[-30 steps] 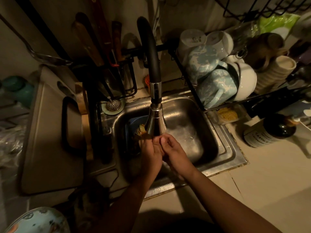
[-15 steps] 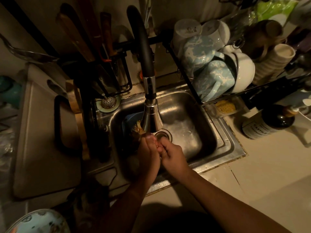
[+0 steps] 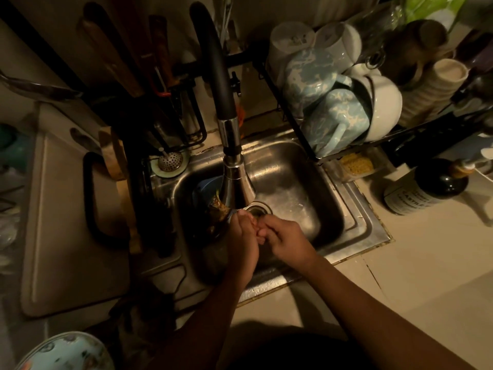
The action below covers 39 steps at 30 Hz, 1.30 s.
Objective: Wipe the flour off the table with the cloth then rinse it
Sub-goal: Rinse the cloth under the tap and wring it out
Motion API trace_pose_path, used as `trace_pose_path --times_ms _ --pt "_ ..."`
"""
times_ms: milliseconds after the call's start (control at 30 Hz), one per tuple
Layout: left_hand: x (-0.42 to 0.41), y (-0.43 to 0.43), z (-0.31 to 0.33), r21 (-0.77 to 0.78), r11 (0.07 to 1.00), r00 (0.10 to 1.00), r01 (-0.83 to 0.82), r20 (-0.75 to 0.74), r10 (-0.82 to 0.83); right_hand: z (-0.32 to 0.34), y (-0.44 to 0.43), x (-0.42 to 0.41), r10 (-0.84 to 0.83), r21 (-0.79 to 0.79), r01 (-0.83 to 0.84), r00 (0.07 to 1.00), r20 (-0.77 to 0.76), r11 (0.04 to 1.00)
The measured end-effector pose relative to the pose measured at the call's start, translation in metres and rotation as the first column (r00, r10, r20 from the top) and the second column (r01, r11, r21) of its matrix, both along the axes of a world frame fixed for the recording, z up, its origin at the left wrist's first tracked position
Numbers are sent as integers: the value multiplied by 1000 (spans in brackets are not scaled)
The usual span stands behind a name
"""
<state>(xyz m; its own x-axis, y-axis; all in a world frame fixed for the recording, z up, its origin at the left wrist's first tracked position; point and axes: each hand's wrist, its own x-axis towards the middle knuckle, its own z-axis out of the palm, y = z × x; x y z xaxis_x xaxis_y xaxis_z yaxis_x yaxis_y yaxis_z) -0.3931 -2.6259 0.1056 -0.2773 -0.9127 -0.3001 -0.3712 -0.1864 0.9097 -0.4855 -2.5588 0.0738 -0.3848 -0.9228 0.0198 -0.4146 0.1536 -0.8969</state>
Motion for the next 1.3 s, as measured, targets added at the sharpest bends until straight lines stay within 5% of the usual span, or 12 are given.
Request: trace_pose_path --times_ms 133,300,533,767,1067,1167,1300 --pt "10 -6 -11 -39 986 985 162 -56 -164 5 -11 -21 -177 38 177 889 423 983" --pt "25 -5 -16 -298 859 909 417 106 -404 14 -3 -15 -91 36 86 798 596 996" --pt "15 10 12 -224 929 956 294 55 -289 13 7 10 -143 -29 186 840 524 982" --pt "-5 25 16 -150 984 995 93 -11 -95 16 3 18 -298 -163 331 934 199 930" --pt "-16 20 5 7 997 979 -78 -188 78 15 -12 -5 -206 -404 99 951 -231 909" --pt "-13 13 10 40 998 981 -40 -189 47 13 -11 -10 -166 -345 115 979 -122 932" --pt "-6 2 17 -21 1000 988 22 -154 -25 23 -8 -5 -255 -92 293 920 299 952"
